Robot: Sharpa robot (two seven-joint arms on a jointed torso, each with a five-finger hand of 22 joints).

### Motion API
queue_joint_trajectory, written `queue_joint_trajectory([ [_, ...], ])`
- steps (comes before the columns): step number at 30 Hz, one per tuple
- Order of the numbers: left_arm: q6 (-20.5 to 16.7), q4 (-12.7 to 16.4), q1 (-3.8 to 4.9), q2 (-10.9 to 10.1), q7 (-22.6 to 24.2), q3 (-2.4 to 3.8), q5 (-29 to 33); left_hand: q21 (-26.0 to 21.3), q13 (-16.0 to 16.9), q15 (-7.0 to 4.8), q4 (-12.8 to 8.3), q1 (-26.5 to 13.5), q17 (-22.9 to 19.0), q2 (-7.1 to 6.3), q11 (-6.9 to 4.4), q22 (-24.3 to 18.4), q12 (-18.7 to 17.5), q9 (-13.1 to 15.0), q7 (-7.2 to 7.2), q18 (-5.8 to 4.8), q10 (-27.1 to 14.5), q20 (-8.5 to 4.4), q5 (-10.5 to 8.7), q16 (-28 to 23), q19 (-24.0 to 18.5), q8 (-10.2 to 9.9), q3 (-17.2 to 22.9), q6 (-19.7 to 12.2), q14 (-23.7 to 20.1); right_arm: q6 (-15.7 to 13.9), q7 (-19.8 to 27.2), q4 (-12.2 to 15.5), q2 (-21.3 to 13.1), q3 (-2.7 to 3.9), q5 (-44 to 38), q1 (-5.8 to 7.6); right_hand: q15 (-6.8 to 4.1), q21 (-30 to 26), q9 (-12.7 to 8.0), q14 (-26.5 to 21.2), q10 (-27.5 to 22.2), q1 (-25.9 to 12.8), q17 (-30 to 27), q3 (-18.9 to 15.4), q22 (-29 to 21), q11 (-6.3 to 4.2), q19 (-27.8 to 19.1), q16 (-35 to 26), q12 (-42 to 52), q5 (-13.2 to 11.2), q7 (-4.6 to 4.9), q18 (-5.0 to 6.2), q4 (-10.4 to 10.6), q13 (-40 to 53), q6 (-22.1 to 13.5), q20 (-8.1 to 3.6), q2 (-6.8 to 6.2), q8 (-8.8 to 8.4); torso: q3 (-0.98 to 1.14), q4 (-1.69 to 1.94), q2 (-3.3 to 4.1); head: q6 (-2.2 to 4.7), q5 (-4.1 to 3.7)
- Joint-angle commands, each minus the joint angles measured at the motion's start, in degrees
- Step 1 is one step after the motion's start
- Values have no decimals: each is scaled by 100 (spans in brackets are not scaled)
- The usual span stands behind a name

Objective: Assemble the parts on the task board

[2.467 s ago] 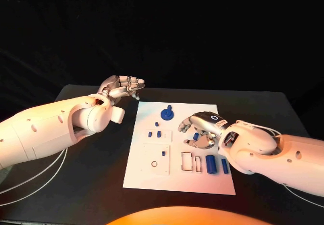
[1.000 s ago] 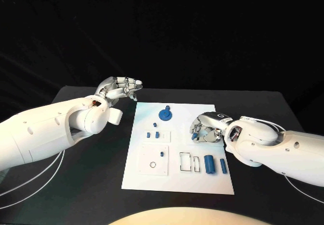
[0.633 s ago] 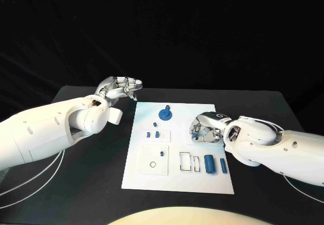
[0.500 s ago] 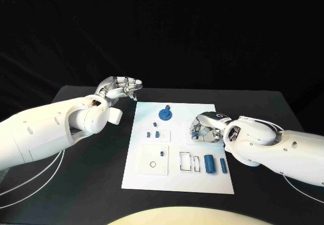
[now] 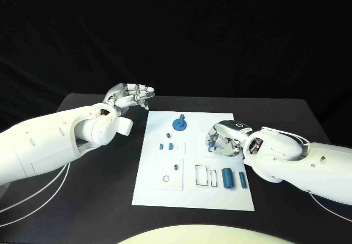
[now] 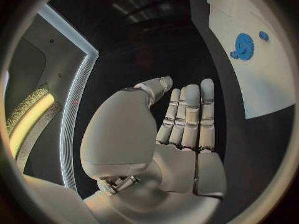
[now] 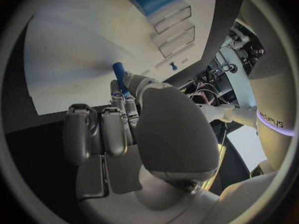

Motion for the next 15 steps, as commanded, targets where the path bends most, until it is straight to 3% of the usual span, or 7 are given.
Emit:
queue_joint_trajectory([
  [1, 75, 11, 5, 8, 23, 4, -31, -30, -6, 0, -4, -31, -6, 35, 2, -7, 37, 9, 0, 81, -39, 37, -9, 29, -2, 36, -30, -53, -30, -194, 91, 129, -29, 10, -28, 49, -29, 30, 242, 160, 400, -107, 4, 83, 528, -363, 152, 37, -24, -30, 2, -115, -58, 84, -41, -49, 55, 26, -4, -3, -6, 11, -3],
  [7, 82, 4, 5, 24, 24, 4, -37, -31, -6, 0, -5, -30, -7, 37, 2, -7, 40, 10, 0, 81, -42, 37, -8, 30, -2, 40, -30, -51, -31, -294, 126, 454, -115, 34, 71, 169, -30, 39, 261, 161, 413, -145, 7, 117, 539, -365, 155, 39, -32, -29, 1, -117, -92, 89, -45, -49, 48, 40, -1, 3, -7, 11, 17],
  [15, 90, -32, 4, 50, 28, 4, -38, -31, -6, 0, -5, -30, -7, 37, 2, -7, 40, 10, 0, 81, -42, 37, -8, 30, -2, 40, -30, -51, -31, -384, 238, 837, 101, 43, 140, 164, -30, 46, 295, 162, 426, -207, 8, 186, 550, -364, 158, 42, -54, -12, 6, -119, -166, 97, -61, -50, 36, 61, -6, -14, -5, -23, 98],
])
